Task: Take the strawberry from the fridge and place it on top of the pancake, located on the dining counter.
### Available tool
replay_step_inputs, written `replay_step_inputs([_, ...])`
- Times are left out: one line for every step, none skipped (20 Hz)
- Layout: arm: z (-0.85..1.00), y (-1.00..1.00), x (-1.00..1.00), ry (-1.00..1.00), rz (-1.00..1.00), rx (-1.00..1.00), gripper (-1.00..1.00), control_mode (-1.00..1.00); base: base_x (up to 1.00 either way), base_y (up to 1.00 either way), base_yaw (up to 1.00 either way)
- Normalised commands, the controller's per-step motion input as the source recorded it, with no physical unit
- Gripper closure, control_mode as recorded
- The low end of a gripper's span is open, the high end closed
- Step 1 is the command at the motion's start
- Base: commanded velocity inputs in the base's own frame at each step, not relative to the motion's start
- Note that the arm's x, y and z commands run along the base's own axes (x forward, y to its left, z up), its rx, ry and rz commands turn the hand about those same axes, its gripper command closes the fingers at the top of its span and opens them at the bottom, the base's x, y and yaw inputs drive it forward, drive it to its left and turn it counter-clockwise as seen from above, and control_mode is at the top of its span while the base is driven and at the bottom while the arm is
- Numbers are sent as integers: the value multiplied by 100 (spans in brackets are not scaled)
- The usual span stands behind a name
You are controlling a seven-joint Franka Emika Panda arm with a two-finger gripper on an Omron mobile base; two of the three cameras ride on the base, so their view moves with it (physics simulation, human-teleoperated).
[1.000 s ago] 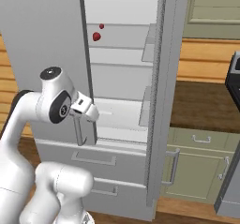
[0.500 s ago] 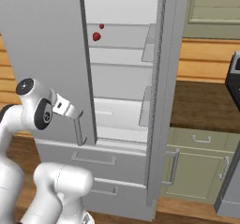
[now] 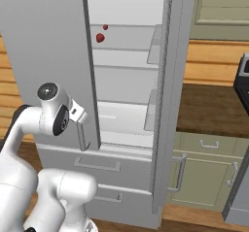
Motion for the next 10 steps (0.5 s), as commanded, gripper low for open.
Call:
replay_step_inputs([-6, 40, 0, 0, 0, -2, -100, -100, 0, 0, 0])
replay_step_inputs([0, 39, 4, 7, 1, -2, -100, -100, 0, 0, 0])
replay_step_inputs([0, 44, 10, 3, 0, -4, -100, -100, 0, 0, 0])
replay_step_inputs([0, 57, 29, 4, 0, -8, -100, -100, 0, 0, 0])
replay_step_inputs([0, 37, 23, 0, 0, -9, -100, -100, 0, 0, 0])
replay_step_inputs([-5, 31, 18, 0, 0, -10, -100, -100, 0, 0, 0])
replay_step_inputs([-9, 14, 15, 1, 0, -10, -100, -100, 0, 0, 0])
replay_step_inputs([-14, 4, 15, 1, 0, -8, -100, -100, 0, 0, 0])
replay_step_inputs([-11, 0, 2, 4, 0, -6, -100, -100, 0, 0, 0])
replay_step_inputs([-19, 0, 0, 0, 0, -6, -100, -100, 0, 0, 0])
